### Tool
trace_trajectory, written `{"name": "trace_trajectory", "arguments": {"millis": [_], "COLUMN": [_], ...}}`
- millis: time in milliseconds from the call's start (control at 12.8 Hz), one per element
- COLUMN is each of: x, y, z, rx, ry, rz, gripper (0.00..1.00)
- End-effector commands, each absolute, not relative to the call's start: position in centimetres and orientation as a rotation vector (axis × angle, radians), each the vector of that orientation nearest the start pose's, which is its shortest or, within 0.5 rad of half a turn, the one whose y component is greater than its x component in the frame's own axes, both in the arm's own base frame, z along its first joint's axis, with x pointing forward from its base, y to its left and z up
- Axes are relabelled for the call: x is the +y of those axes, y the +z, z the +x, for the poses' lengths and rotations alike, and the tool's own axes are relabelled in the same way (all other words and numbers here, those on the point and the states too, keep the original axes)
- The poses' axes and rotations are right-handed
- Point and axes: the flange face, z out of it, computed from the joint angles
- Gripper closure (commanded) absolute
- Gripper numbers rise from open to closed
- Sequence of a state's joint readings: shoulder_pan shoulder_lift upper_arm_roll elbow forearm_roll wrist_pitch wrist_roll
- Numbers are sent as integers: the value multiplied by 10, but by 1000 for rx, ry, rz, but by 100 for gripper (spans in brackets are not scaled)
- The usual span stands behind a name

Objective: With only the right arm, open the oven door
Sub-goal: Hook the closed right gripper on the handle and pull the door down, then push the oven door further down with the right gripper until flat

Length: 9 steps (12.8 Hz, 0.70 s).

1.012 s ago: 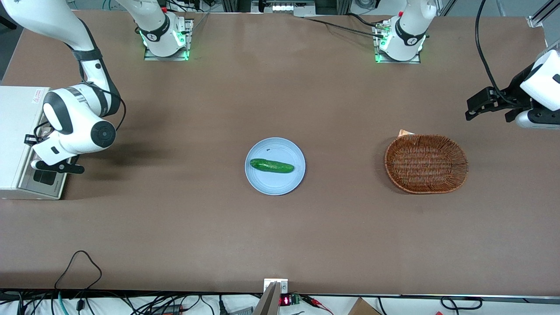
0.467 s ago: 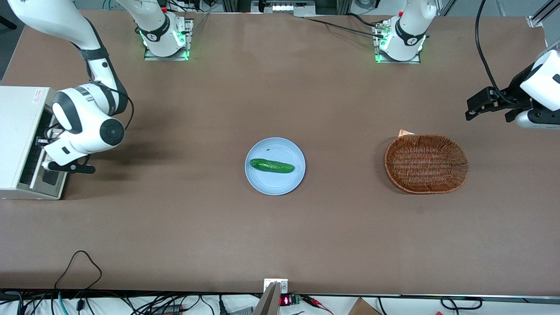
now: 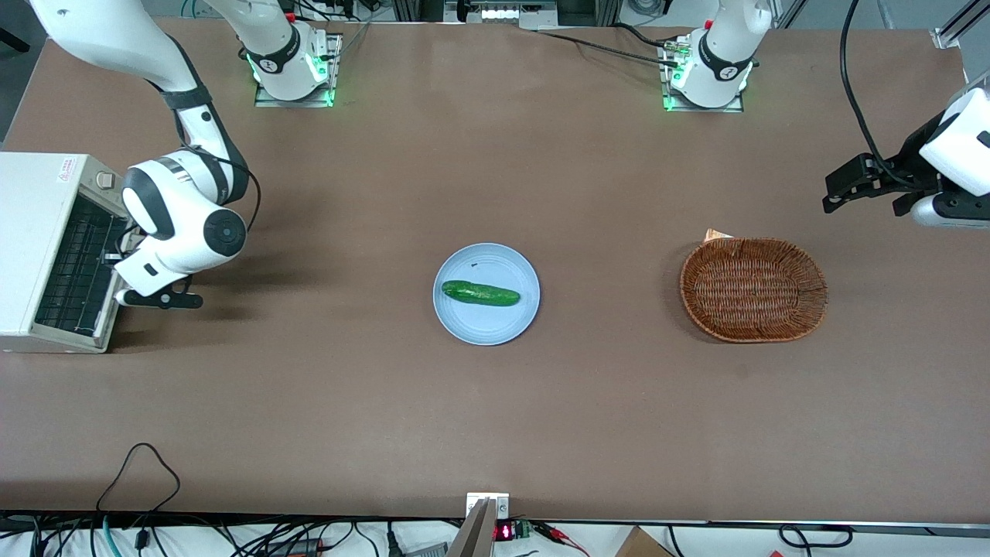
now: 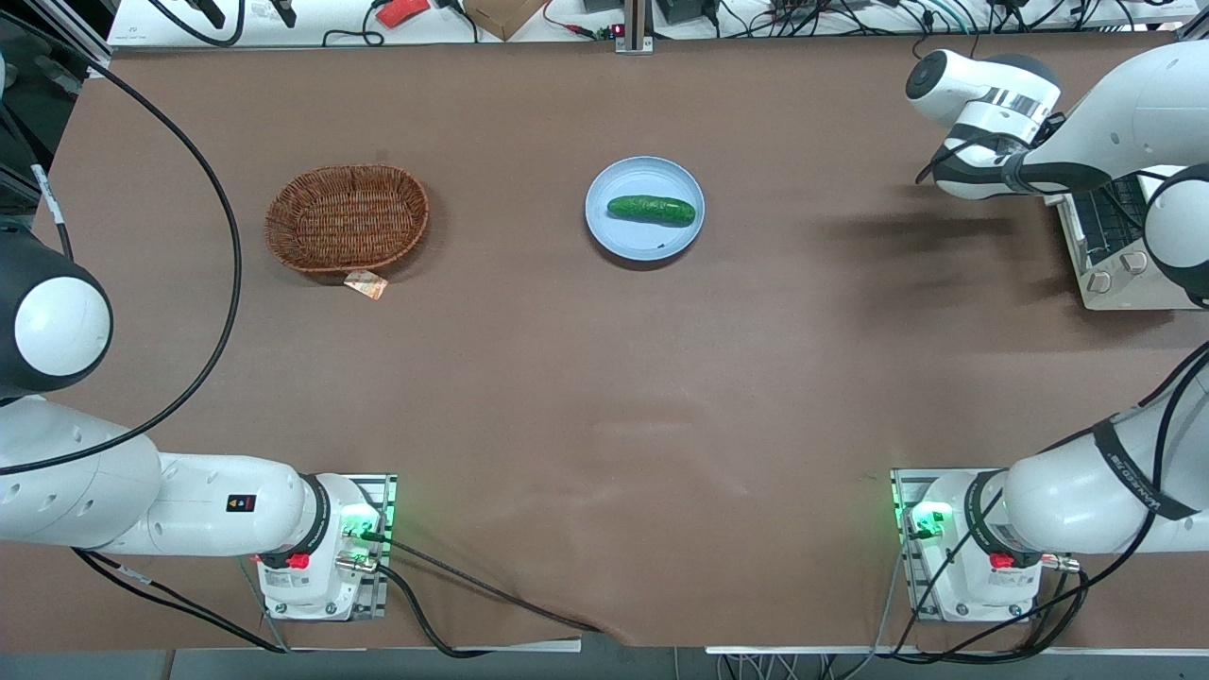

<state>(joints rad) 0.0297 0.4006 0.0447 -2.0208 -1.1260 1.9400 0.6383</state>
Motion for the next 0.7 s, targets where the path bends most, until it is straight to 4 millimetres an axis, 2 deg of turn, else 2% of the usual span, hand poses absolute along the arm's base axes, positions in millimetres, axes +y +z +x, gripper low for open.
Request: {"name": "trace_trajectory", "arguments": {"millis": [0, 623], "x": [-30, -24], "y": [222, 181], "z": [573, 571], "rx": [155, 208], "ry": [-107, -140], "rz": [2178, 2208], "gripper": [100, 100]}}
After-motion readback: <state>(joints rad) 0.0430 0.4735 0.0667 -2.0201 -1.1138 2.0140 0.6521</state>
